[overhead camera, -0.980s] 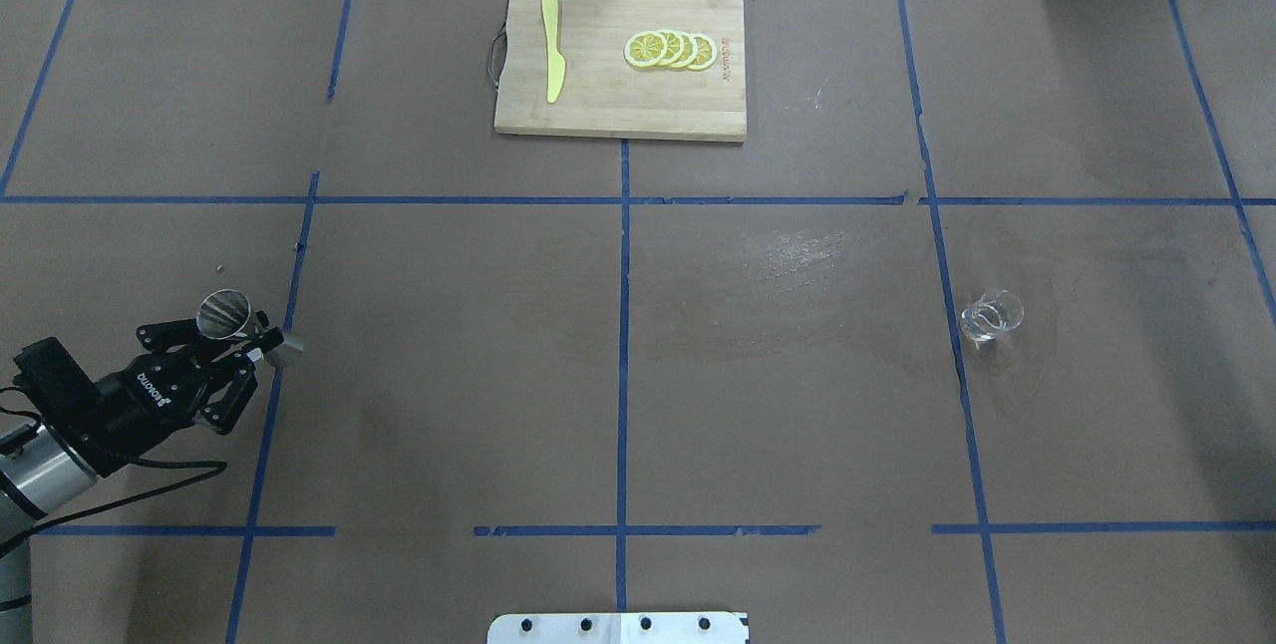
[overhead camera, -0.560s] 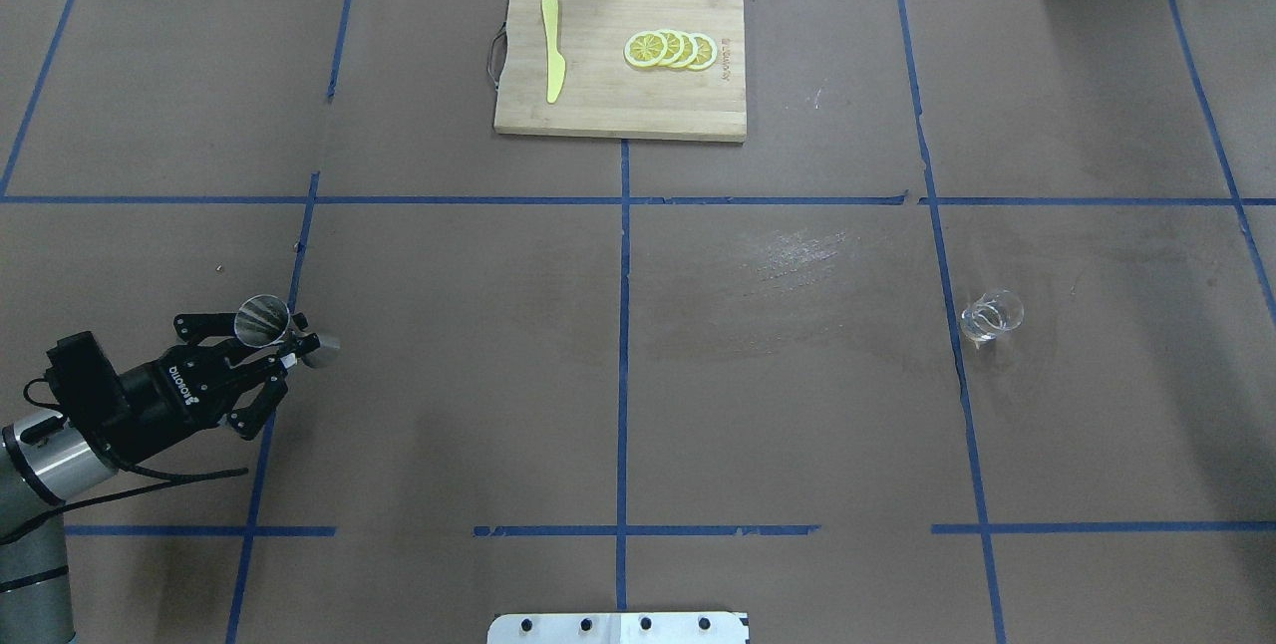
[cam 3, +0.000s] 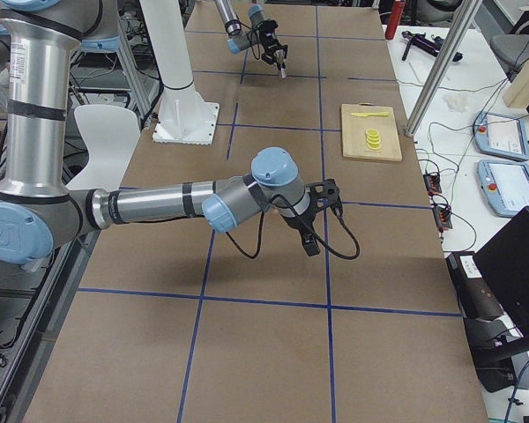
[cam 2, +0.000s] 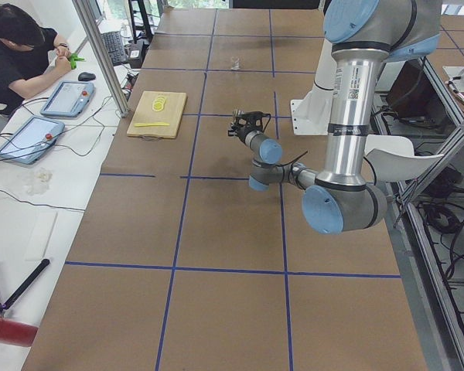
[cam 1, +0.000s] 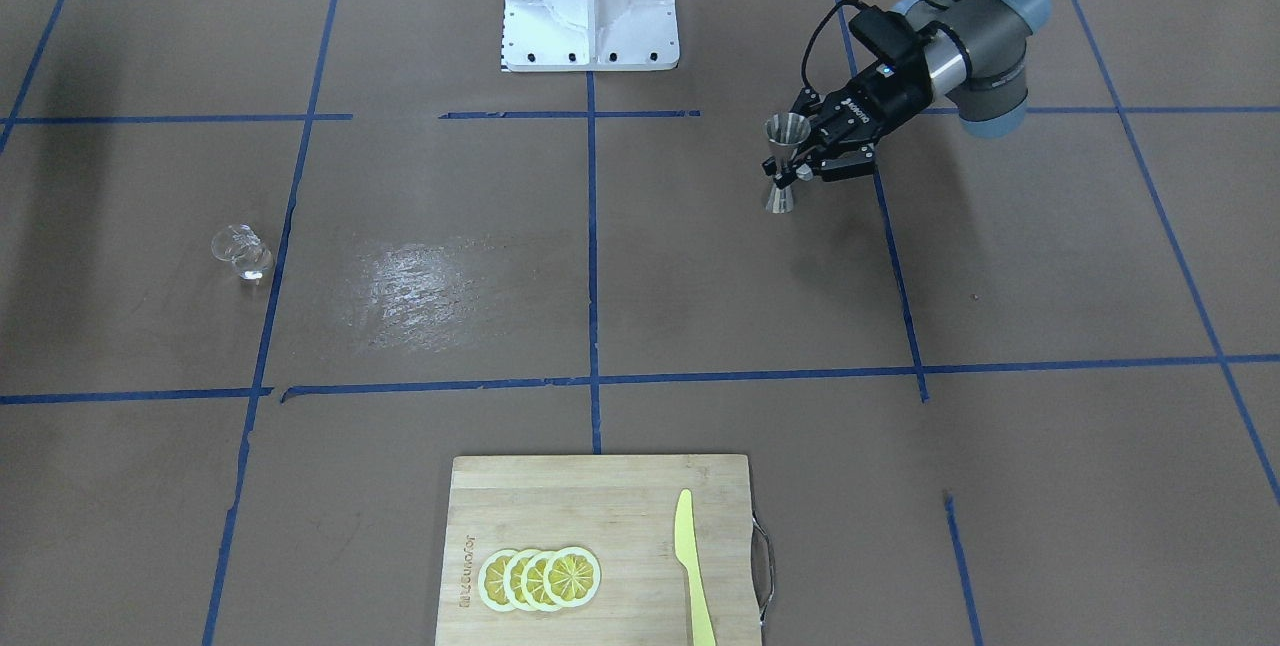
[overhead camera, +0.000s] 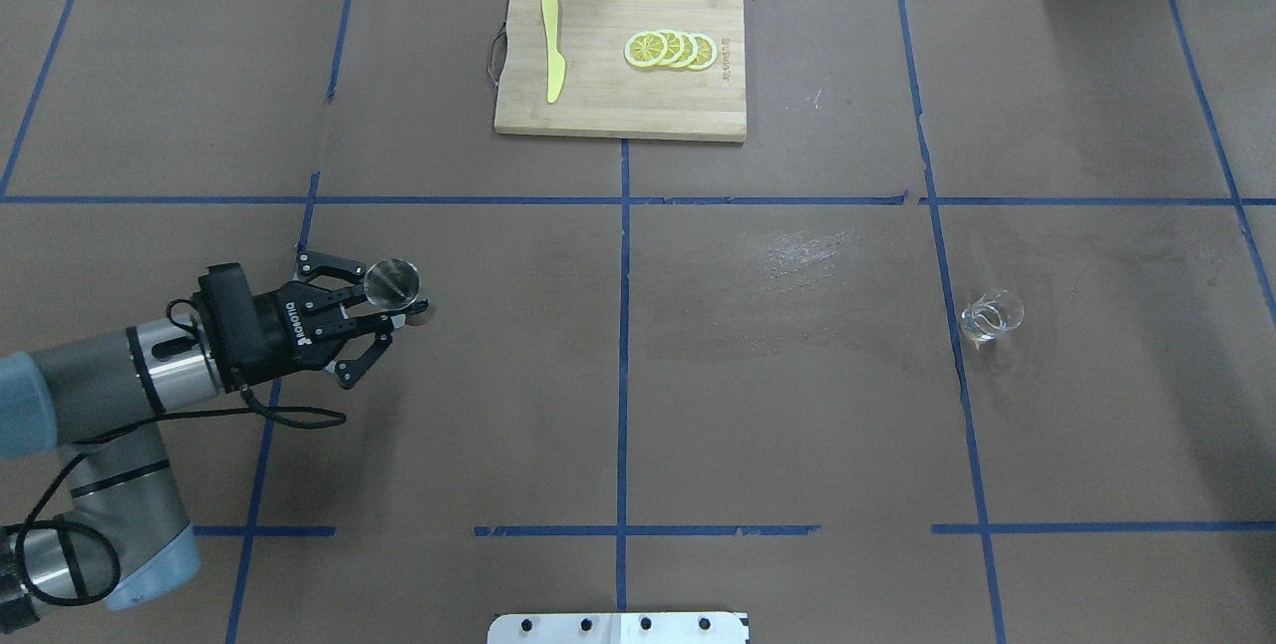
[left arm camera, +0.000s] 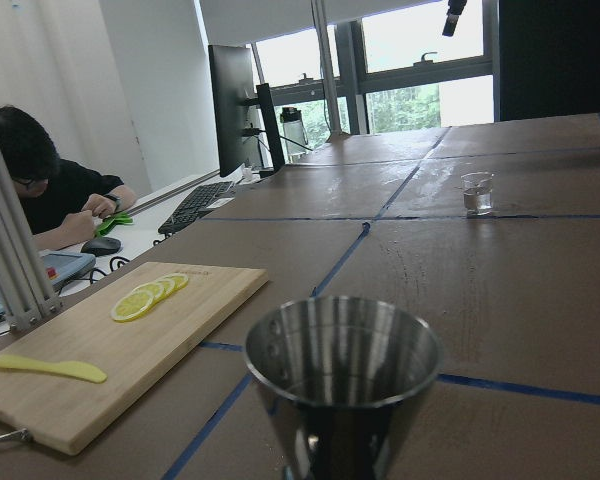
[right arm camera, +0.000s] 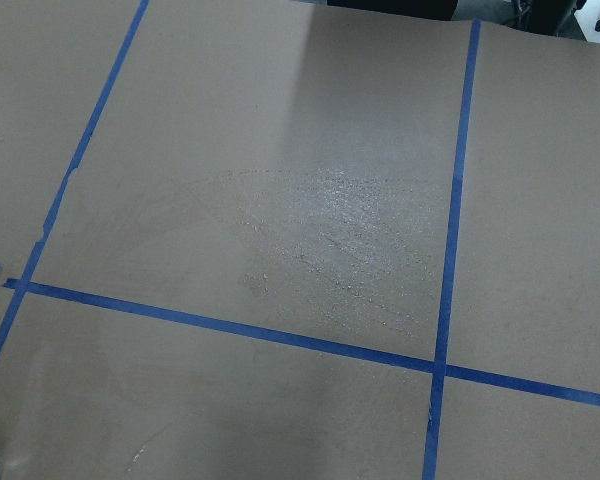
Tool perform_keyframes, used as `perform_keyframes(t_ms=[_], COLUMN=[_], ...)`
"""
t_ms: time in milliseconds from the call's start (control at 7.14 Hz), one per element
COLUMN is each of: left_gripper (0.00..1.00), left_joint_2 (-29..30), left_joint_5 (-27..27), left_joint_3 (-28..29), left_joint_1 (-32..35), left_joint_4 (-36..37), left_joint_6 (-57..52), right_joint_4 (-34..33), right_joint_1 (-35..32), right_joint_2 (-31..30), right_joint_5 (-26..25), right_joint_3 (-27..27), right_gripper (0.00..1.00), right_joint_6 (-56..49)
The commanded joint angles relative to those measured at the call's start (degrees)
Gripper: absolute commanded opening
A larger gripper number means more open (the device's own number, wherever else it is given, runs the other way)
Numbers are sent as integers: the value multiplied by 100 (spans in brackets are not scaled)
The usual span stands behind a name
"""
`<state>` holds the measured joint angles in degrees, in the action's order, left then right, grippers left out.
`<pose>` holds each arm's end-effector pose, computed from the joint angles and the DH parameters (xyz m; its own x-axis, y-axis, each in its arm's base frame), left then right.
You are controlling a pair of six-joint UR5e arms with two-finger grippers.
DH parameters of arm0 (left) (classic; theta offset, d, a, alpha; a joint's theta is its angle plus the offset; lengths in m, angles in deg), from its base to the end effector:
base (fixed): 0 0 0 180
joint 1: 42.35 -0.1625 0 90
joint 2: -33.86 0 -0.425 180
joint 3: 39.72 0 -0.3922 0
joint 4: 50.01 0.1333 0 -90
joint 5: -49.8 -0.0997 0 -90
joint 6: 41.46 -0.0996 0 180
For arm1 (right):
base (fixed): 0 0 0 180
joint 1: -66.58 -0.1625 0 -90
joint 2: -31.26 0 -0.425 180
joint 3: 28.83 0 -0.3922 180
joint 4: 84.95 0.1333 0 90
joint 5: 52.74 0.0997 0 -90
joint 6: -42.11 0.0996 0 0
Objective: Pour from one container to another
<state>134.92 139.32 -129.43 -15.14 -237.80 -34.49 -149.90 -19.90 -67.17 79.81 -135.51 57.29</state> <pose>0.4096 -0.3614 0.3801 0.4265 0.8968 -0.1177 0.3373 -0.0370 0.9407 0.0382 -0.4527 0.5332 0.7011 -0.1828 0.6892 -0.1370 0.9140 0.3819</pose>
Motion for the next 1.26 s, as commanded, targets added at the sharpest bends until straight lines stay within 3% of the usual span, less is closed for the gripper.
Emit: perform_keyframes(t_ms=[0, 420, 700, 1120], left_gripper=[0, 0, 0, 0], left_joint_2=[772, 1765, 2521, 2709], left_joint_5=[83, 364, 818, 1602], left_joint_3=[15, 146, 943, 1087], left_joint_1=[30, -22, -31, -23], left_joint_4=[908, 1998, 2054, 2028], left_joint_6=[49, 603, 560, -132], right_joint_4=[0, 0, 0, 0], right_joint_1=[0, 0, 0, 0], right_joint_2=[-19, -36, -36, -45], right_joint_5=[0, 0, 0, 8], right_joint_3=[-2, 7, -2, -10], right_gripper=[100, 100, 100, 100], right_joint_6=[2, 2, 20, 29])
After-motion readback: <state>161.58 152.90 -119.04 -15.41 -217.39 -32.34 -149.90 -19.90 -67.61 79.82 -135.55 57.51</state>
